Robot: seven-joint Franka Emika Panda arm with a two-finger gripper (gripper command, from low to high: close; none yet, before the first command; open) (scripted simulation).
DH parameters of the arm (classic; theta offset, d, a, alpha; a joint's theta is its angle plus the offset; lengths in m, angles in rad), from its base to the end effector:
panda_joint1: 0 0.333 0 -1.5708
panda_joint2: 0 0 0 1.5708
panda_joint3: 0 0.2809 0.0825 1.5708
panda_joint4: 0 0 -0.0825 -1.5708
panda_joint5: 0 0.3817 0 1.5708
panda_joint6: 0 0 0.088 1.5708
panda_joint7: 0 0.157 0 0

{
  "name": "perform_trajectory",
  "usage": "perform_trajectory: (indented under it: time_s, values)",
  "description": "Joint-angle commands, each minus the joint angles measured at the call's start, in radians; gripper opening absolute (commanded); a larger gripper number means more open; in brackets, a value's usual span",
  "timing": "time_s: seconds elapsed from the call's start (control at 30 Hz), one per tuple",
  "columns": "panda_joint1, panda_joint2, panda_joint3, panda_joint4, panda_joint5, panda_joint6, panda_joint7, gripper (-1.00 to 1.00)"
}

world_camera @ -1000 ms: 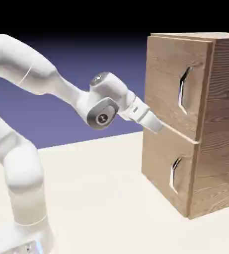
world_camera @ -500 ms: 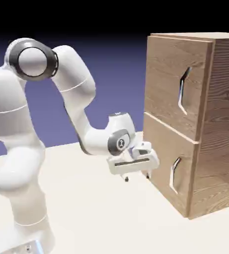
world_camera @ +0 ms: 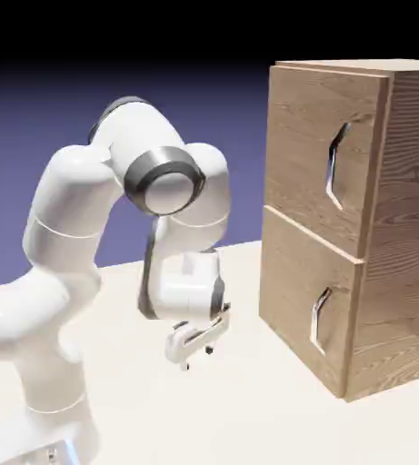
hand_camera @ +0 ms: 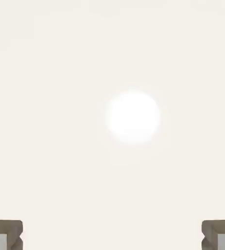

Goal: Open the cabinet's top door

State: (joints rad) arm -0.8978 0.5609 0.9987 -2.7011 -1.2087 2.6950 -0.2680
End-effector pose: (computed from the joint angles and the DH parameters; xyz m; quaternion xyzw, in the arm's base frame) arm 0.3142 0.1549 0.0618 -0.7355 -0.6767 0.0034 0.0345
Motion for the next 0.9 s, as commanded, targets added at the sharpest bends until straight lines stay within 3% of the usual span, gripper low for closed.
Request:
perform_trajectory:
  time_s: [0.0,0.87]
  values:
    - [-0.029,0.036,0.032,0.004,-0.039,-0.011,-0.032,0.00]
    - [-0.787,0.979,0.864,0.094,-1.046,-0.296,-0.873,0.00]
